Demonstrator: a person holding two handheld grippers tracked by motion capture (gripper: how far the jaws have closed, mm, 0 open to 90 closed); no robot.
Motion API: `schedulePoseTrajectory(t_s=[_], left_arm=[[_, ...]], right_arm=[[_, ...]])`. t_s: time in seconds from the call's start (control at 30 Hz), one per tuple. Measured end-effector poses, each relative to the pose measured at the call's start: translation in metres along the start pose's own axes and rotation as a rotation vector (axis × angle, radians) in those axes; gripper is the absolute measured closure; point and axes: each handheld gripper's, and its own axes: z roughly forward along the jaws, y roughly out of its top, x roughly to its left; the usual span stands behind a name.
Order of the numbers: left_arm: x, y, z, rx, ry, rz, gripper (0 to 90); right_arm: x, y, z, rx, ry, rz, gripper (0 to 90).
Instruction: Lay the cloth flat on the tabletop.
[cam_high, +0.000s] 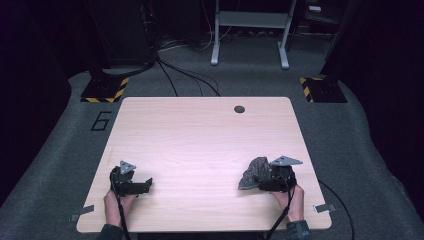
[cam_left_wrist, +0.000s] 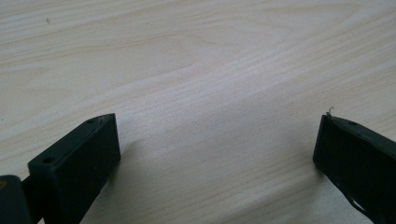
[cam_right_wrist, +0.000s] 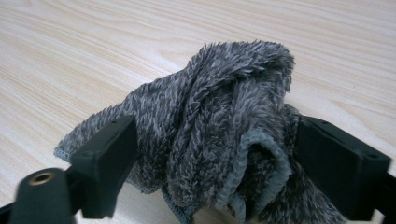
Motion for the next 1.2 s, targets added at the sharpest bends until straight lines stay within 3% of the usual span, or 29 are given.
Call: schedulePoseTrajectory(t_s=[0.2,0.4,0.6,0.93,1.2], left_arm=[[0.0,0.0,0.0,0.0,0.0,0.0,0.4],[0.0,0.0,0.0,-0.003,-0.003,0.002,0.5],[0.0,0.0,0.0,-0.003,-0.003,0.002,0.5],[0.0,0.0,0.0,-0.002,-0.004,0.003,0.5],[0.0,0.0,0.0,-0.003,-0.004,0.004,0.5]], right_arm=[[0.0,-0.001,0.003,0.017,-0.008,-0.008,23.4],[0.002,-0.002,0.003,0.013,-0.019,-0.042,45.1],[0.001,-0.002,0.001,0.012,-0.022,-0.02,62.9],[0.004,0.0,-0.007,-0.055,-0.025,-0.019,77.4],[0.008,0.007,-0.011,-0.082,-0.035,-0.038,79.9]])
